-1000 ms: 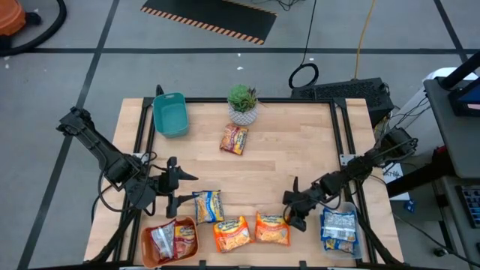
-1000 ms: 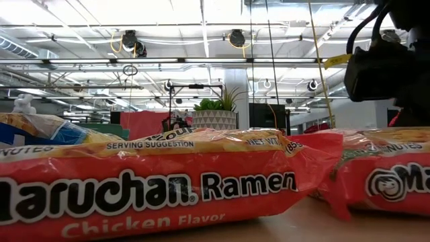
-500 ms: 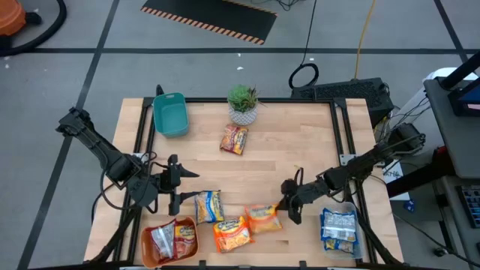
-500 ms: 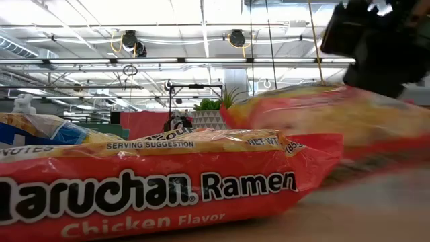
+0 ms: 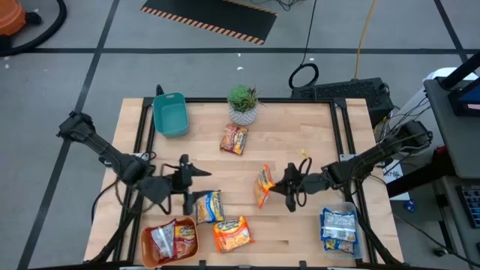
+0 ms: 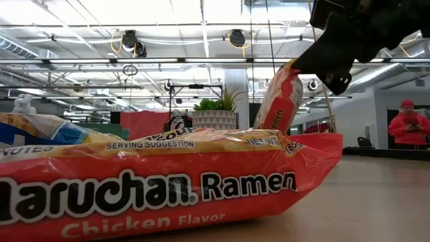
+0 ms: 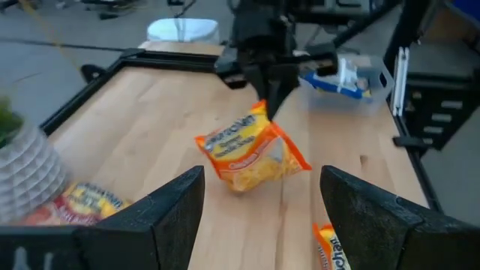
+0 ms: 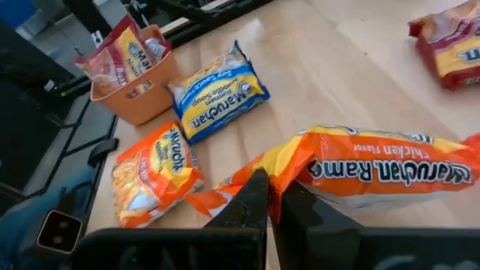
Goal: Sort Maruchan noodles
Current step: Put the right orange noodle pack into the blue bin
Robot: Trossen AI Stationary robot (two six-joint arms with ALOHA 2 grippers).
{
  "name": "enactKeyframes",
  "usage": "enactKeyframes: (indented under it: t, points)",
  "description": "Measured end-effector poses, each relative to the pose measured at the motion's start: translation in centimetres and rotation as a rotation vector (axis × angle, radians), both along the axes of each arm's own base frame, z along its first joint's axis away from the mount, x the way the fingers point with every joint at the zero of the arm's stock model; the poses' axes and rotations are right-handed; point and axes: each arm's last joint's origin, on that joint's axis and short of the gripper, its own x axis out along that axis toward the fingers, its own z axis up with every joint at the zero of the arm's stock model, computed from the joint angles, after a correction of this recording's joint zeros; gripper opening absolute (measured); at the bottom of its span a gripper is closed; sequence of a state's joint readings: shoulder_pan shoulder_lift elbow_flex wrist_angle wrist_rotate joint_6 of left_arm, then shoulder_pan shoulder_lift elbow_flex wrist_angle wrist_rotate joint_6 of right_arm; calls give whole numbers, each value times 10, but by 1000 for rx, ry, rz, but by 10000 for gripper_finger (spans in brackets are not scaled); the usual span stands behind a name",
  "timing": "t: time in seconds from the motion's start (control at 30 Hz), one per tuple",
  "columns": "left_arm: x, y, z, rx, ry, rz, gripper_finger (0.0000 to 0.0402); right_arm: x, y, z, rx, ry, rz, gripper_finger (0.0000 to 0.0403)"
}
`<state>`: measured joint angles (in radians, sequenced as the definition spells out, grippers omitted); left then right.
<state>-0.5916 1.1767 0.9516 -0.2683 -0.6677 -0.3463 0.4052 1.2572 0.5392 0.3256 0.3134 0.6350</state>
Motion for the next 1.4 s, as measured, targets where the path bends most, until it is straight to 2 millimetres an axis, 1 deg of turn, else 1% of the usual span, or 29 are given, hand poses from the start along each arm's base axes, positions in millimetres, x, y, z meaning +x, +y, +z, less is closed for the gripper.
enactKeyframes:
  t: [0.1,0.17,0.27,0.43,0.57,0.7,0.83,0.93,1.0,1.13,1.27,1.4]
  points:
    - [15,-2,-8,29,22,-58,268,2,-3,2,-37,-16,5,0]
    - [23,0,-14,28,45,-92,268,5,-4,7,-73,-42,23,0]
    - [32,6,-18,16,64,-111,268,10,-1,17,-130,-75,112,0]
    - [37,11,-16,9,65,-231,268,18,3,30,-237,-120,232,0]
    - [39,9,-12,43,20,-349,268,22,6,42,-315,-174,310,0]
    - [42,6,-9,88,-27,-429,268,28,10,58,-371,-232,390,0]
    - [46,2,-8,144,-71,-494,268,32,12,71,-440,-200,428,0]
    - [51,0,-11,156,-92,-509,269,37,14,82,-501,-180,483,0]
    - [55,-1,-14,172,-92,-512,269,41,16,90,-558,-197,507,0]
    - [61,4,-17,186,-89,-489,269,48,19,104,-668,-225,548,0]
    - [62,6,-17,231,-95,-496,269,55,21,101,-720,-126,598,0]
    - [62,5,-16,241,-107,-534,269,64,26,90,-723,-44,637,0]
